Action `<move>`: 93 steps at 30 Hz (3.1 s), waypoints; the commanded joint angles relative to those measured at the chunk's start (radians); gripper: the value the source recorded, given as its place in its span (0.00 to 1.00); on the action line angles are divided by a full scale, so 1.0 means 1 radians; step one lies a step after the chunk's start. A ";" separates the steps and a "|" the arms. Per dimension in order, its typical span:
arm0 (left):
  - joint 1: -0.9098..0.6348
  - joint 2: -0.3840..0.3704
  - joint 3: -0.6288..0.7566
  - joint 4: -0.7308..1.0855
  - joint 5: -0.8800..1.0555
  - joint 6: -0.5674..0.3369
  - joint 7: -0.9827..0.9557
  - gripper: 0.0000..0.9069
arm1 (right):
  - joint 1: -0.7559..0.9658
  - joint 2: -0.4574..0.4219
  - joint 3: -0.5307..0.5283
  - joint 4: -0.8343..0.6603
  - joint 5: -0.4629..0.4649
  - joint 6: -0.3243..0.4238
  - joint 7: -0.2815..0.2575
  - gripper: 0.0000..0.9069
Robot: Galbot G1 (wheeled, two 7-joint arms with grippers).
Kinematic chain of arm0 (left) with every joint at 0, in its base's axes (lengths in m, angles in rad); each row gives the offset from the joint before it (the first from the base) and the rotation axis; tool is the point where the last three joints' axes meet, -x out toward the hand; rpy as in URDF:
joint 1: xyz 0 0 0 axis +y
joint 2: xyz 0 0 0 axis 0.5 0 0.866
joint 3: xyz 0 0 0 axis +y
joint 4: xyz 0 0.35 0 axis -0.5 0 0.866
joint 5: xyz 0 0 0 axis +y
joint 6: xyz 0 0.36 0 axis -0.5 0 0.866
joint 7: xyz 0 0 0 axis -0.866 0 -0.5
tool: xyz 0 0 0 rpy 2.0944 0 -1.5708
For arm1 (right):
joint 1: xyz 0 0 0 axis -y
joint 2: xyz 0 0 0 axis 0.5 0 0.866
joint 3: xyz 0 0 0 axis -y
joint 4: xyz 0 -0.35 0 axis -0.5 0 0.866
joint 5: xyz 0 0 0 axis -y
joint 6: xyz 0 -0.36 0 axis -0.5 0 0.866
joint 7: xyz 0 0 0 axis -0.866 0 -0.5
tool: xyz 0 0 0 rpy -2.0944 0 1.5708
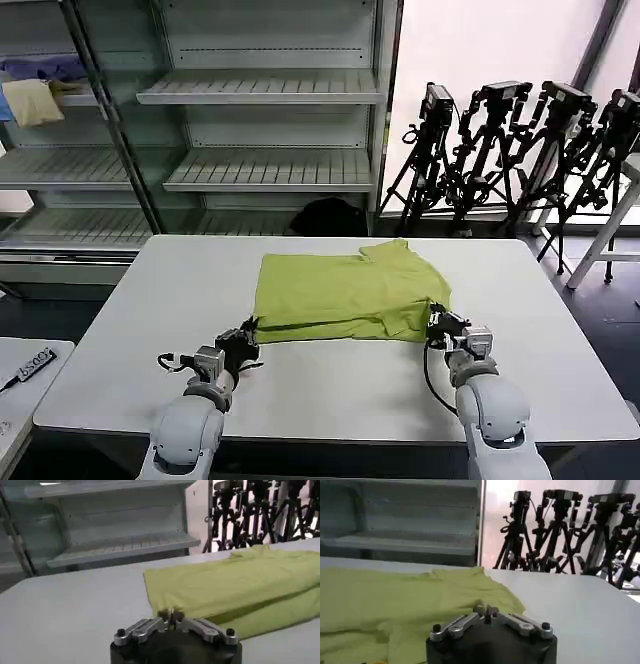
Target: Fold and organize the clothes.
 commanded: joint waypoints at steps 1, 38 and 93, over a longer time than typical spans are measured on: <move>-0.011 0.001 -0.001 0.005 0.008 -0.011 -0.001 1.00 | 0.008 0.001 -0.002 -0.011 -0.010 0.002 0.000 1.00; 0.067 -0.005 0.012 -0.041 -0.008 0.017 0.005 1.00 | -0.195 -0.079 0.098 0.082 0.050 0.037 -0.025 0.62; 0.138 0.034 -0.045 -0.155 -0.045 0.012 0.061 0.00 | -0.260 -0.085 0.105 0.198 0.206 0.005 -0.032 0.00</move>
